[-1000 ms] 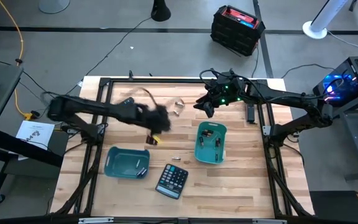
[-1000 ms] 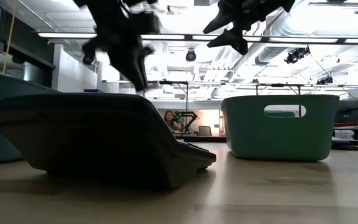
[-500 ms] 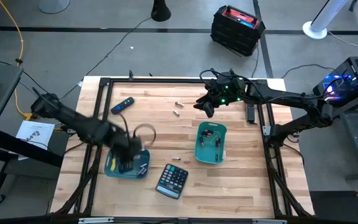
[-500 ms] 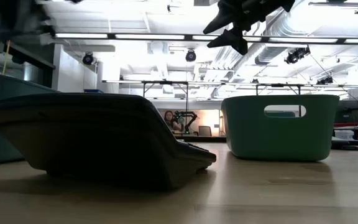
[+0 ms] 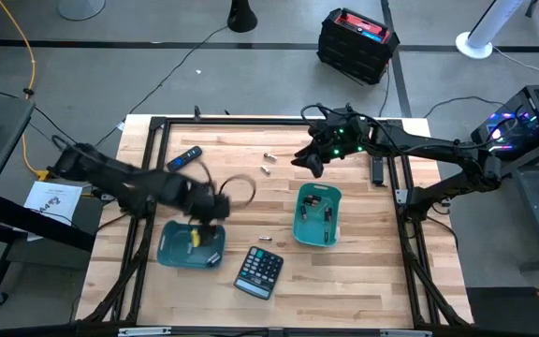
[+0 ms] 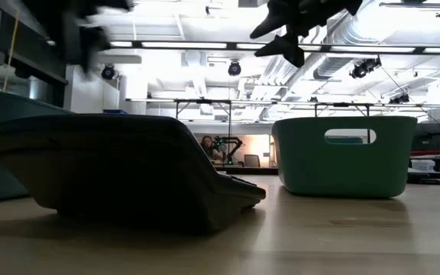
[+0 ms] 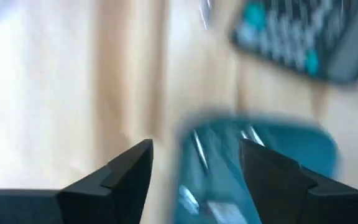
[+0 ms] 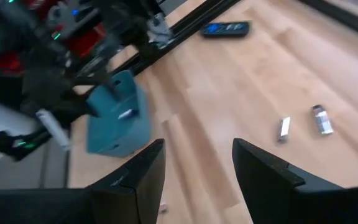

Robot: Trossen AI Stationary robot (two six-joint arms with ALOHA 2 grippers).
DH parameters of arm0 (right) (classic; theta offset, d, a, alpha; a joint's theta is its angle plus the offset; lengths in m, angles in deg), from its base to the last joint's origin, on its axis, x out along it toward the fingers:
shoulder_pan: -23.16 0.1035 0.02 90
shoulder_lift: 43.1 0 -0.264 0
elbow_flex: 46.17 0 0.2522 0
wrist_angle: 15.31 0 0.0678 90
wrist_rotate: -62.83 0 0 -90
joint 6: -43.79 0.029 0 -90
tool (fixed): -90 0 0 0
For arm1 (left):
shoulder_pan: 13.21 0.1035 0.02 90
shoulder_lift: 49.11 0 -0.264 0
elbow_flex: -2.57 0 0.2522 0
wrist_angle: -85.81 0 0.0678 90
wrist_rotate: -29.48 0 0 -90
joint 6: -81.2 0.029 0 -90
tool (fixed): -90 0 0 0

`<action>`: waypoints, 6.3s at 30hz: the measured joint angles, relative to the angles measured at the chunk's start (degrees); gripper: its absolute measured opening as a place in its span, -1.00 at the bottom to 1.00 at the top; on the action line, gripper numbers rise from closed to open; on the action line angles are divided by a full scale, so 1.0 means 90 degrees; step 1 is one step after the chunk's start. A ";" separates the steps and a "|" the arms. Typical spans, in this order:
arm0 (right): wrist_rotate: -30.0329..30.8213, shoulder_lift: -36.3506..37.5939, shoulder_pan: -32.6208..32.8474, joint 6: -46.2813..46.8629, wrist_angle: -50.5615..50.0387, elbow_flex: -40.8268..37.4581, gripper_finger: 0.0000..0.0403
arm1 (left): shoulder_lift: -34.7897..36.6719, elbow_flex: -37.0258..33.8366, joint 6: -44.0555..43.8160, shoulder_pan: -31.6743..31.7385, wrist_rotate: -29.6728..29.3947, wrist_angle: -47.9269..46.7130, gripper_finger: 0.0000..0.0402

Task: Sort batteries
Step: Put the silver battery into the dark blue bin

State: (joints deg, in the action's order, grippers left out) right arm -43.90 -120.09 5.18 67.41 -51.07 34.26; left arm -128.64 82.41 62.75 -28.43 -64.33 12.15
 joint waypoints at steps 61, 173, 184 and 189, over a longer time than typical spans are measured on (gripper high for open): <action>-0.0736 0.0027 0.0036 -0.0202 -0.0486 0.0007 -0.10 | -0.1274 0.1226 0.2913 0.2589 -0.0960 0.1955 -0.95; 0.0474 -0.4169 0.0231 -0.2171 -0.1813 0.3405 -0.91 | 0.3629 0.0909 -0.0306 -0.0607 -0.4398 0.2666 0.04; -0.0666 -0.4345 0.2194 -0.1342 0.0801 0.3415 -0.91 | 0.2946 0.0907 -0.1720 -0.0607 -0.4562 0.1923 0.04; 0.0162 -0.4767 0.2827 -0.0180 0.2028 0.3435 -0.90 | 0.2702 0.0906 -0.1478 -0.0607 -0.4508 0.1982 0.04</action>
State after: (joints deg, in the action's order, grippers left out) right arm -42.44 -162.99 30.62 65.79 -32.81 65.18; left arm -104.32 90.56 49.45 -33.89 -104.90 30.00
